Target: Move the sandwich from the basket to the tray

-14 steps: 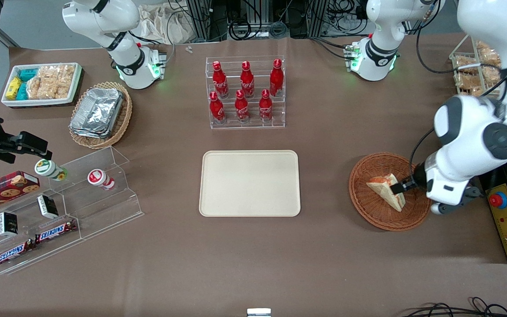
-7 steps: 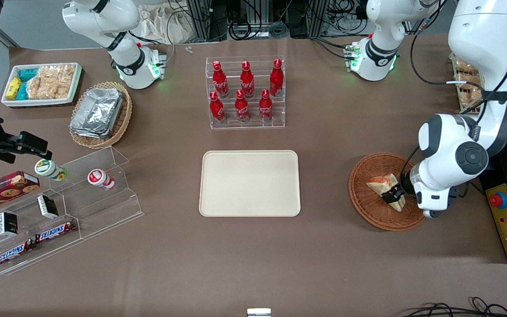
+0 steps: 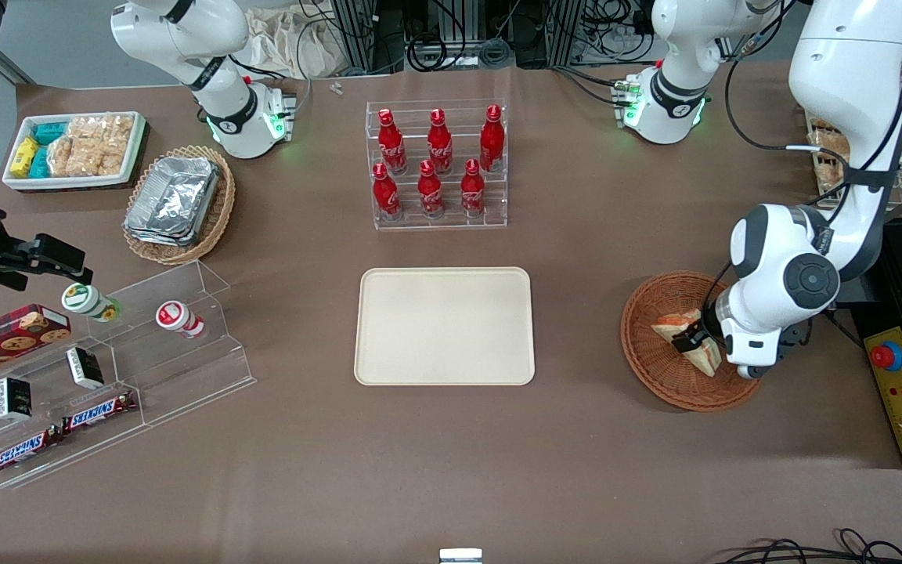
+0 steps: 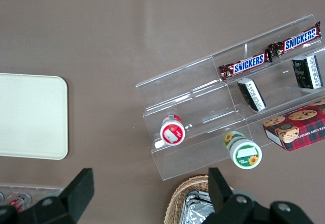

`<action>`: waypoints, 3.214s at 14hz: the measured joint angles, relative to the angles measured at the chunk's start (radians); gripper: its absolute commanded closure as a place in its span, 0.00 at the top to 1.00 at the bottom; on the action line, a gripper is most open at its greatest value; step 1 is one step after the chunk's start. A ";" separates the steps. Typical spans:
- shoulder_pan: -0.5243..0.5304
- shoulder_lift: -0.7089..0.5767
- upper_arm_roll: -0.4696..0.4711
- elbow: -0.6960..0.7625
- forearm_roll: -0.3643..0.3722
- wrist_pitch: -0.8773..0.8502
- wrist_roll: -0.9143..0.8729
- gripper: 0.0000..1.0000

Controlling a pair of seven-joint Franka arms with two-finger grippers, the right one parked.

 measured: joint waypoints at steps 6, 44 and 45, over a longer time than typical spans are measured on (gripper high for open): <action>0.000 0.040 0.000 -0.005 0.064 0.032 -0.057 0.00; -0.293 0.403 -0.348 0.481 0.174 -0.332 0.131 0.16; -0.328 0.411 -0.318 0.481 0.180 -0.324 0.125 0.46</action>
